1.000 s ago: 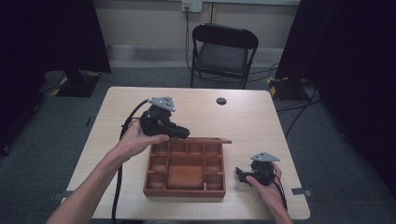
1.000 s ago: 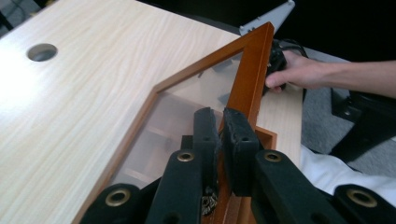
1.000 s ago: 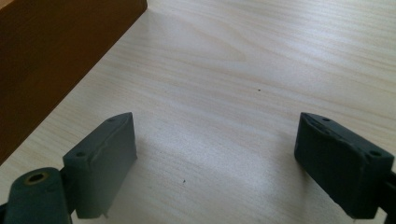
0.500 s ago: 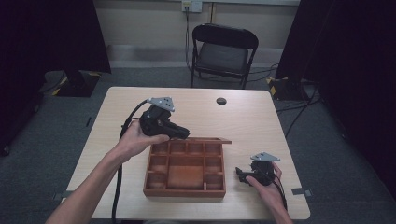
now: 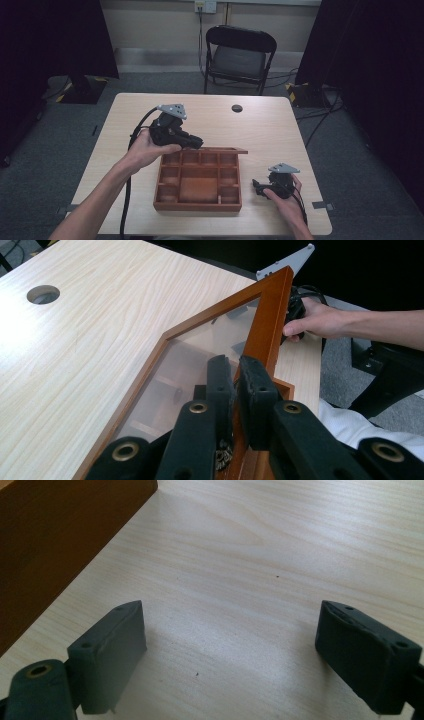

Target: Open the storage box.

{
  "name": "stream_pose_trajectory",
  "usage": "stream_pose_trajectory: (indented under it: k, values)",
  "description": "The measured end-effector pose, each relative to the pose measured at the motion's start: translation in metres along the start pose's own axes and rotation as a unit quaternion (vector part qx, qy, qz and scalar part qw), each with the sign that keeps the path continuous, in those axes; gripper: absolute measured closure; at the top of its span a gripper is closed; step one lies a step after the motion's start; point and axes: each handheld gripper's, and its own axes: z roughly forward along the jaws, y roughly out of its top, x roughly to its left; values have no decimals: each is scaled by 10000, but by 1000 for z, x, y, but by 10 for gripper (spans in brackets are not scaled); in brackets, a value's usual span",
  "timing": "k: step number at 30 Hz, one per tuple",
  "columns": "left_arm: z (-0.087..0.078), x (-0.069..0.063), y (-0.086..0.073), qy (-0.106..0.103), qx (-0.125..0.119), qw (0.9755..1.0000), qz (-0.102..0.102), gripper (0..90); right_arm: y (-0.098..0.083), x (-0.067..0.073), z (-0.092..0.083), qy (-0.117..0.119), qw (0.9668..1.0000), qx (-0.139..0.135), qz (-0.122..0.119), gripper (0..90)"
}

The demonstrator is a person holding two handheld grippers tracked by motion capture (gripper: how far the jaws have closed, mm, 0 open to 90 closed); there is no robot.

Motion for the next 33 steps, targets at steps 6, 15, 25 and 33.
stream_pose_trajectory:
  k: [6,15,25,33]
  values:
    - [0,0,0,-2,8,10000,-2,841,0,0,0,0,10000,1,1,119]
    - [0,0,0,-10,-22,10000,-26,841,0,0,0,-1,10000,0,0,120]
    - [0,1,-1,-23,-48,10000,-31,841,0,0,0,-1,10000,0,2,119]
    - [0,1,0,-31,-44,10000,-19,841,0,0,0,-1,10000,0,0,120]
